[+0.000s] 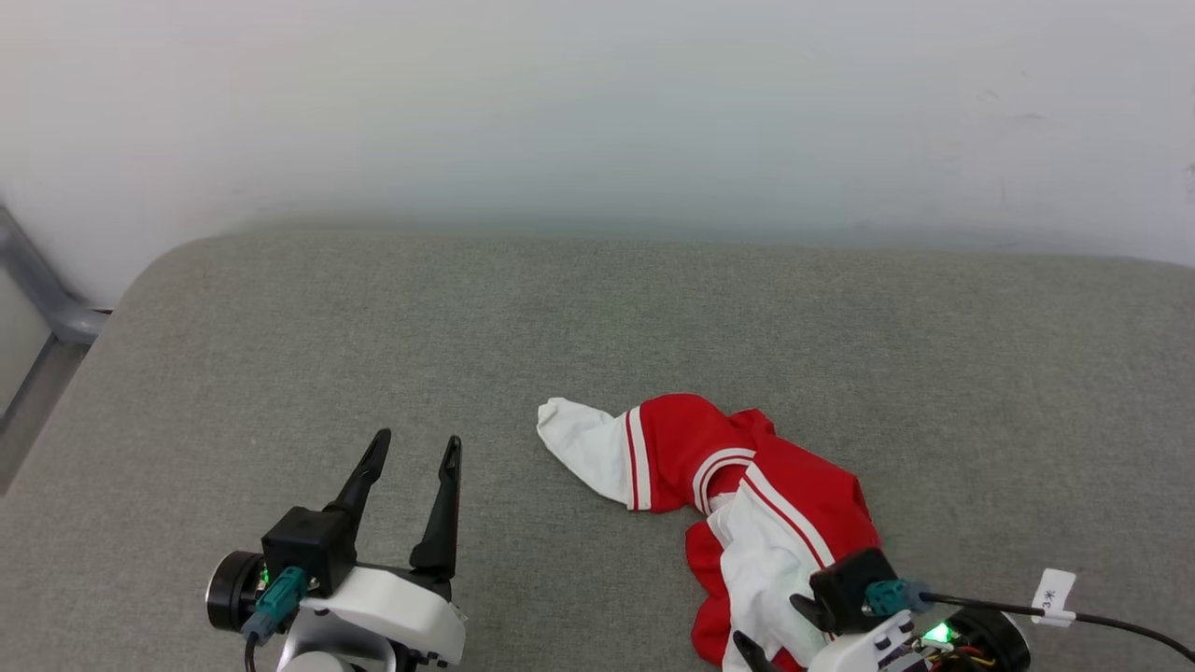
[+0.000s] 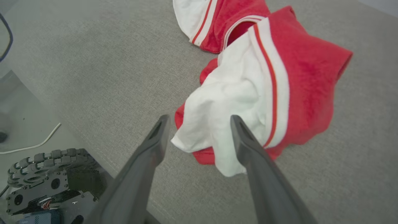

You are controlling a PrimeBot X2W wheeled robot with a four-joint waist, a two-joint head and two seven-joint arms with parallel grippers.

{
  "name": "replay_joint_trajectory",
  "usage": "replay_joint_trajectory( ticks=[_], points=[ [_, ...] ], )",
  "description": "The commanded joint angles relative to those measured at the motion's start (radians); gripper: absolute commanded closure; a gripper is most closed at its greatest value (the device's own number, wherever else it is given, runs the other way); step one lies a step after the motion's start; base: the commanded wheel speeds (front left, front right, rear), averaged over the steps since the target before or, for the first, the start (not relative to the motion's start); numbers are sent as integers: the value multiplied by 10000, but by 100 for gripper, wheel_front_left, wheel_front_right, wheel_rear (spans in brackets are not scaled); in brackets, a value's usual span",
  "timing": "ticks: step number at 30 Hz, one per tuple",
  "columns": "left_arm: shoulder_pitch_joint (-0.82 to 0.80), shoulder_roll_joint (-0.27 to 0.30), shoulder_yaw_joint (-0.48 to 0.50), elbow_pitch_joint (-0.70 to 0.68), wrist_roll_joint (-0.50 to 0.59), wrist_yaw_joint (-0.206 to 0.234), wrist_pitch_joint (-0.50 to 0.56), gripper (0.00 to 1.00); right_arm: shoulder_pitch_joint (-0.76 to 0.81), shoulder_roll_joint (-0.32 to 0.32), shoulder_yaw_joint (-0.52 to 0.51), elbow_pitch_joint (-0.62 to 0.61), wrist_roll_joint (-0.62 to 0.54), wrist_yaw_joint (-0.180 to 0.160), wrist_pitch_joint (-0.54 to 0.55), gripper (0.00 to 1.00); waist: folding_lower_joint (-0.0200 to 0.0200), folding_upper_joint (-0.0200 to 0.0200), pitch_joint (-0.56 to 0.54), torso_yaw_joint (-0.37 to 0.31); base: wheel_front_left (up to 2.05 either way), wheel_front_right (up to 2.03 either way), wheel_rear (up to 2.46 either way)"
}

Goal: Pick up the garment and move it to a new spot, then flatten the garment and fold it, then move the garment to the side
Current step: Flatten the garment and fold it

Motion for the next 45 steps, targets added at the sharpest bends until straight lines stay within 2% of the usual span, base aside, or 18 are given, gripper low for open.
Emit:
replay_joint_trajectory(
  ticks=[1,6,14,15,17,24,28,34,39,45],
  points=[
    [-145,-66,-57,-25,82,-66,-25,0,-244,-213,245,33,179,-7,245,0,0,-1,100,168,0,0,0],
    [-387,-228,-52,-122,166,-159,-25,0,-734,-560,726,112,182,-7,697,0,0,-1,434,435,0,0,0],
    [-685,-384,110,-216,278,-323,-25,0,-1381,-597,863,738,-167,-7,1176,0,0,-1,951,594,0,0,0],
    [-687,-396,132,-205,304,-341,-25,0,-1388,-615,843,833,-229,-7,1287,11,0,-1,975,594,0,0,0],
    [-702,-439,157,-170,325,-393,-25,0,-1397,-507,734,856,-191,-7,1249,100,0,-1,1008,593,0,0,0],
    [-621,-555,235,-93,452,-526,-25,0,-1588,-458,425,520,-280,-7,1009,100,0,-1,906,495,0,0,0],
    [-568,-600,308,-103,513,-535,-25,0,-1730,-440,-152,117,-432,-7,723,100,0,-1,840,364,0,0,0],
    [-524,-651,373,-100,601,-593,-25,0,-1925,-296,-1821,122,-663,-7,499,100,0,-1,784,205,0,0,0],
    [-544,-713,375,-10,575,-651,-25,0,-1856,-308,-3797,976,-792,-7,361,100,0,-1,804,175,0,0,0],
    [-588,-738,419,46,617,-694,-25,0,-1551,87,-5832,2069,-859,-7,-36,100,0,-1,960,188,0,0,0]
  ],
)
